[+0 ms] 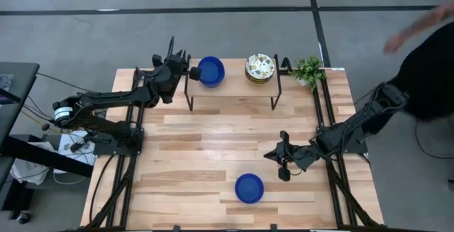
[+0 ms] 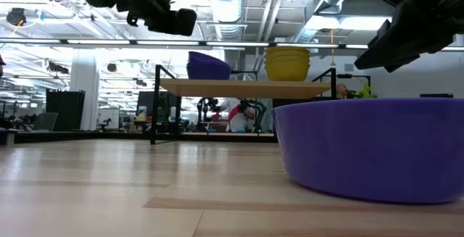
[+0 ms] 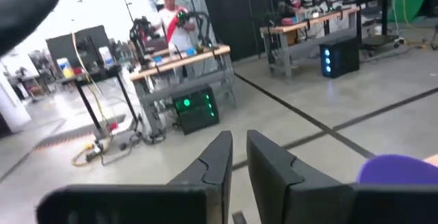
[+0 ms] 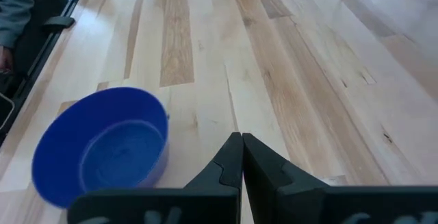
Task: Pick & Place Mini bowls
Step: Stack the blue bowl on top of the blue bowl on the shelf
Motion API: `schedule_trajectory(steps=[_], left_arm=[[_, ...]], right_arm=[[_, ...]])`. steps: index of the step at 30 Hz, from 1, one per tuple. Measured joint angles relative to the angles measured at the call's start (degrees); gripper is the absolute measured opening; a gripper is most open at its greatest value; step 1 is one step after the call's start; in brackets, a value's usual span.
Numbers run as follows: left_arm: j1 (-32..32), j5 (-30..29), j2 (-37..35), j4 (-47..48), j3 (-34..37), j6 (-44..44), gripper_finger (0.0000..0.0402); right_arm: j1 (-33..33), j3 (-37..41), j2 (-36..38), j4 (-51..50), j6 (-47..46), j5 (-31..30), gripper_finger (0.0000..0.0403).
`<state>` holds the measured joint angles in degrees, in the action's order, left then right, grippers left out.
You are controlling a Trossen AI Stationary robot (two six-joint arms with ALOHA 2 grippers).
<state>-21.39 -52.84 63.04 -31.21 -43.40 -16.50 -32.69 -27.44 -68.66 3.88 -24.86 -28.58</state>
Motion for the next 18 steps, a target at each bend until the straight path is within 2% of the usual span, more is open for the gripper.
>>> schedule_trajectory(steps=[11,18], left_arm=[[-3.78,3.82,7.37,-16.64,-0.02,-16.39,0.0026],[-7.38,8.88,10.72,-19.65,-0.02,-20.55,0.0021]], right_arm=[[2.91,0.00,0.00,4.51,0.97,-1.44,0.0001],[4.10,0.00,0.00,9.12,5.21,-1.58,0.0001]])
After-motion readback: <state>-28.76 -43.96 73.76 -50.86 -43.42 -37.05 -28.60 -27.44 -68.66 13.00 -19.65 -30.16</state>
